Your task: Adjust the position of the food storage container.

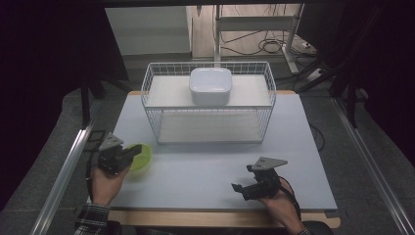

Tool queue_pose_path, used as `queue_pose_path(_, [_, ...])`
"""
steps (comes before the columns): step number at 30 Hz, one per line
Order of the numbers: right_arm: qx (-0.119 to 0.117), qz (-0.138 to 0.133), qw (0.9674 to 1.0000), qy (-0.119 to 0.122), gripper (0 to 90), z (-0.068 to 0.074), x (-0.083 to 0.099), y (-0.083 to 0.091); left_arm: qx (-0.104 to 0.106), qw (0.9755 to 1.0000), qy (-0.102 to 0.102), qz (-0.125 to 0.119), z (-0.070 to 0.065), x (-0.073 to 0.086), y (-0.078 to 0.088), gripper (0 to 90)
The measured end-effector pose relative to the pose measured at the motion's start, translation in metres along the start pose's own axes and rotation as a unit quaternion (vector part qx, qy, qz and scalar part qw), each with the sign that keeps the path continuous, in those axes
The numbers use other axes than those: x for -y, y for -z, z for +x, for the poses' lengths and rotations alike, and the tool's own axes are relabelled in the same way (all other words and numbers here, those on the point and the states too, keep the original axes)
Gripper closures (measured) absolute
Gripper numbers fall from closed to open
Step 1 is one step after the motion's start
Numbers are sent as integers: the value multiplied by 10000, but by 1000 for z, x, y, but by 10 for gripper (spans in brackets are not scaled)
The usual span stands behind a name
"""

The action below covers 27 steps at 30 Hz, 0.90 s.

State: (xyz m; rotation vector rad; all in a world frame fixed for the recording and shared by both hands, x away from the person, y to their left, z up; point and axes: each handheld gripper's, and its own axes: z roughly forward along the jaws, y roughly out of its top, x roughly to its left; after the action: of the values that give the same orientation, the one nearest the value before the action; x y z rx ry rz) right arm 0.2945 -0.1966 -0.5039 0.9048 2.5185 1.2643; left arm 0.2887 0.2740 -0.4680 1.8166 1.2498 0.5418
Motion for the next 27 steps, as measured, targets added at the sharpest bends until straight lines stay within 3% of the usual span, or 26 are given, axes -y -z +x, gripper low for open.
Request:
queue_pose_path(3, [-21,54,10000,-17,112,0,0,-1,-367,9993,62,-46,16,5,4,900])
queue_pose_path(7, [-30,86,10000,20,113,1,0,-2,-579,9974,433,-23,37,15,2,900])
queue_pose_path(10, [-35,101,9999,19,114,1,0,-3,-773,9948,646,134,50,26,-3,900])
queue_pose_path(17, [-22,127,9999,15,116,1,0,-2,-1024,9918,655,388,56,35,-9,900])
queue_pose_path(21, [-19,166,9999,6,118,1,1,-3,-1026,9911,643,545,54,38,-14,900])
queue_pose_path(27, [-16,190,9998,-7,119,0,1,-4,-919,9919,696,540,47,37,-17,900])
